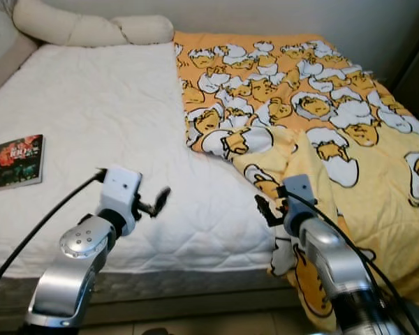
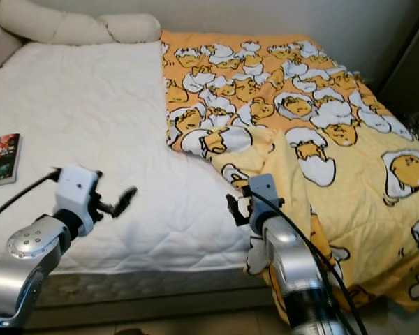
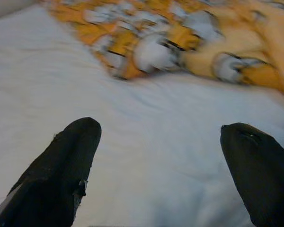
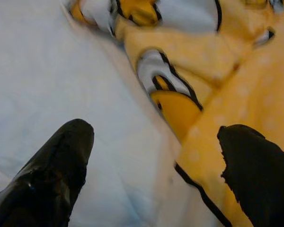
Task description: Clean up the room
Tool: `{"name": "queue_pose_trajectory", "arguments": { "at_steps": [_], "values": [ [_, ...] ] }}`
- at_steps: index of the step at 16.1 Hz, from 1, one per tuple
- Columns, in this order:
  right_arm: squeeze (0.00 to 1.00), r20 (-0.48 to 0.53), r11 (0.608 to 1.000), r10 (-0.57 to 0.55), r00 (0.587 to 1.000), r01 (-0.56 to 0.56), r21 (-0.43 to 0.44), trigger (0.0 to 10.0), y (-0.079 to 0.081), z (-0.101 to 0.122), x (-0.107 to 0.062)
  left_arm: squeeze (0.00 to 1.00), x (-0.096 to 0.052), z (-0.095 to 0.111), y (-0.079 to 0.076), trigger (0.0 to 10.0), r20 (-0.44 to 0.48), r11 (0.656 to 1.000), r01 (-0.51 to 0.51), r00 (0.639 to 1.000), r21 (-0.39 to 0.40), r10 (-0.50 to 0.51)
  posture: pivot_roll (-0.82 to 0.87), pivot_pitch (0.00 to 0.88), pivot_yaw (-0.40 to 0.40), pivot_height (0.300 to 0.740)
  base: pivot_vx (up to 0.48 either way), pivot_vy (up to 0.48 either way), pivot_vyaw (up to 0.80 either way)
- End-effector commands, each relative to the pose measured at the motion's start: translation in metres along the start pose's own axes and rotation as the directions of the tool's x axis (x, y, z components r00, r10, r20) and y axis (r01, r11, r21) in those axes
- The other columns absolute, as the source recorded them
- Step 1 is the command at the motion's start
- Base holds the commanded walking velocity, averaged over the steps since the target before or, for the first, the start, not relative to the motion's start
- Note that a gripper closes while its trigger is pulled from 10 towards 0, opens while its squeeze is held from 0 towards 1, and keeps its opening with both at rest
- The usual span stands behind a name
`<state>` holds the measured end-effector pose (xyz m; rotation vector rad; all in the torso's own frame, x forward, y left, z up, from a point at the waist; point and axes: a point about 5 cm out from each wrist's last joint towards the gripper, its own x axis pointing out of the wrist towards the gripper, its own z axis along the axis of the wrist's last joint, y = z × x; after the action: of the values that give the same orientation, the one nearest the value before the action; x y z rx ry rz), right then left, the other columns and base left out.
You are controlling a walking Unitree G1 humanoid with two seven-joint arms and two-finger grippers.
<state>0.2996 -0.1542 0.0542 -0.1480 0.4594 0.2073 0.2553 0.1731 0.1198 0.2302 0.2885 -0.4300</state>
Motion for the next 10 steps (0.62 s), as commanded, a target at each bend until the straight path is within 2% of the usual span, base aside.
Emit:
{"name": "queue_pose_trajectory", "arguments": {
  "at_steps": [1,2,4,5,7,10],
  "values": [
    [0.0,-0.021,0.999,-0.033,0.999,0.032,-0.036,10.0,-0.004,0.0,0.004,0.44,0.002,0.0,-0.005,10.0,-0.018,0.997,0.071,0.997,0.015,-0.07,0.03,0.0,0.005,0.74,0.0,0.0,0.0],
    [0.0,-0.055,0.997,-0.059,0.997,0.056,-0.058,10.0,-0.006,-0.003,0.011,0.43,0.002,-0.001,-0.007,10.0,-0.037,0.989,0.136,0.99,0.059,-0.134,0.03,0.0,0.005,0.74,0.0,0.0,0.0],
    [0.0,-0.094,0.995,-0.069,0.993,0.061,-0.078,10.0,-0.005,-0.005,0.021,0.43,0.001,-0.001,-0.007,10.0,-0.064,0.977,0.193,0.98,0.095,-0.188,0.04,0.0,0.009,0.74,0.0,0.0,0.0],
    [0.0,-0.13,0.991,-0.069,0.989,0.053,-0.12,10.0,-0.003,-0.006,0.029,0.43,0.0,0.0,-0.005,10.0,-0.082,0.968,0.223,0.973,0.116,-0.215,0.05,0.0,0.011,0.74,0.0,0.0,0.0],
    [0.0,-0.148,0.984,-0.1,0.984,0.076,-0.163,10.0,-0.003,-0.004,0.036,0.43,-0.003,0.0,-0.004,10.0,-0.097,0.959,0.251,0.966,0.13,-0.239,0.06,0.0,0.014,0.74,0.0,0.0,0.0],
    [0.0,-0.162,0.981,-0.141,0.977,0.116,-0.153,10.0,-0.003,0.002,0.042,0.43,-0.013,0.0,-0.008,10.0,-0.132,0.937,0.32,0.944,0.141,-0.303,0.1,0.0,0.025,0.74,0.0,0.0,0.0]
  ]
}}
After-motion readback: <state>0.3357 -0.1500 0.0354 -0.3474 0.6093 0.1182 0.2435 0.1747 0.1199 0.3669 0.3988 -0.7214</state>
